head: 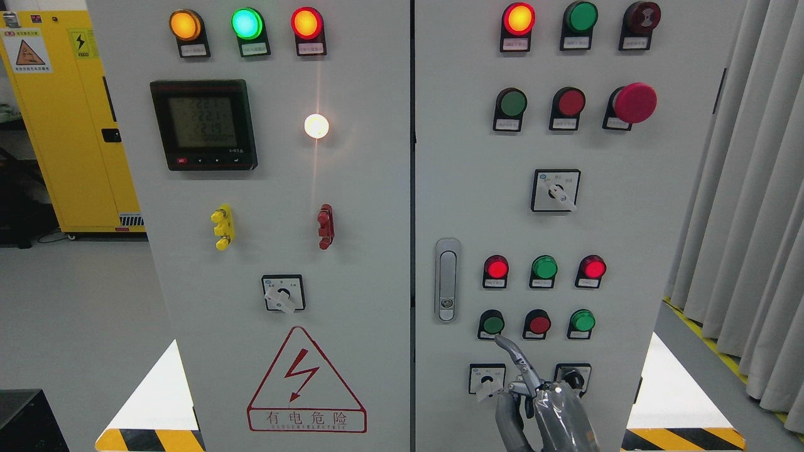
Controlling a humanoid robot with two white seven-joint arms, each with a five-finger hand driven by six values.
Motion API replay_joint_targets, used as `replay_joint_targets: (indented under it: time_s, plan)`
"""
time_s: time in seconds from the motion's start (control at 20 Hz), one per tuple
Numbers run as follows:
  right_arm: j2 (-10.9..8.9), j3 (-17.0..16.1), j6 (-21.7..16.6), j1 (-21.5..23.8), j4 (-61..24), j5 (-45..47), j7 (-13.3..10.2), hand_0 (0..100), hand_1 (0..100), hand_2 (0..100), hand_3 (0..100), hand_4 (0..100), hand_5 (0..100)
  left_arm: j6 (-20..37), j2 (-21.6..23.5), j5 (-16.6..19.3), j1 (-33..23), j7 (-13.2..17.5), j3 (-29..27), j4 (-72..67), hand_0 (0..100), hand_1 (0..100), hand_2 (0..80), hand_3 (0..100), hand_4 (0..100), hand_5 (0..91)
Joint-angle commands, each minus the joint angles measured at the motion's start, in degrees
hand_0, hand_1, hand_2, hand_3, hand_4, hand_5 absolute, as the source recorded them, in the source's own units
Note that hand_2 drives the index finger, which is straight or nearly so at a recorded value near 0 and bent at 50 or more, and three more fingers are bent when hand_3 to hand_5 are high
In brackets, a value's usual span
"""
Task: Press green start button
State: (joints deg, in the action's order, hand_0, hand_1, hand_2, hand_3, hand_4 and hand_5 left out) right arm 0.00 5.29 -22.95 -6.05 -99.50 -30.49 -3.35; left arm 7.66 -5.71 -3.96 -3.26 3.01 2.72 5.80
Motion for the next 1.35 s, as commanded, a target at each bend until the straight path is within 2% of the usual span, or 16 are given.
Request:
replay_joint_targets:
  time_s: [0.0,0.1,0.2,0.3,0.45,0.6,0.75,1.3]
  plan:
    - [0.97,1.65,0.19,4.64,-4.56,15.18,0.45,77,72,0,11,13,12,-0.01,0.0,0.0,0.01,-0.02,0.0,0.0,12,56,0.0,0,0,0.0]
    - [0.88,1.74,0.28,4.81,-4.56,16.95,0.54,70,63,0,4,4,5,-0.01,0.0,0.0,0.01,-0.02,0.0,-0.09,12,56,0.0,0,0,0.0]
    - [0.88,1.83,0.19,4.99,-4.65,16.96,0.54,48,56,0,1,1,1,-0.01,0.0,0.0,-0.08,-0.02,0.0,0.0,12,56,0.0,0,0,0.0]
    - [0.88,2.18,0.19,5.43,-4.82,17.04,0.63,39,53,0,0,0,0,-0.01,0.0,0.0,0.01,-0.02,0.0,0.0,12,56,0.0,0,0,0.0]
    - [0.88,2.71,0.19,5.52,-4.83,18.53,0.8,38,53,0,0,0,0,-0.01,0.0,0.0,0.01,-0.02,0.0,0.0,12,56,0.0,0,0,0.0]
    - [0.88,2.71,0.19,5.87,-4.83,19.42,2.56,33,53,0,0,0,0,-0.01,0.0,0.0,0.01,-0.02,0.0,0.0,12,56,0.0,0,0,0.0]
    - [0.88,2.71,0.28,6.04,-4.83,19.42,2.65,28,53,0,0,0,0,-0.01,0.0,0.0,0.01,-0.02,0.0,0.0,12,56,0.0,0,0,0.0]
    - [0.88,2.8,0.19,6.66,-4.83,19.5,2.74,27,54,0,0,0,0,-0.01,0.0,0.0,0.01,-0.02,0.0,0.0,12,56,0.0,0,0,0.0]
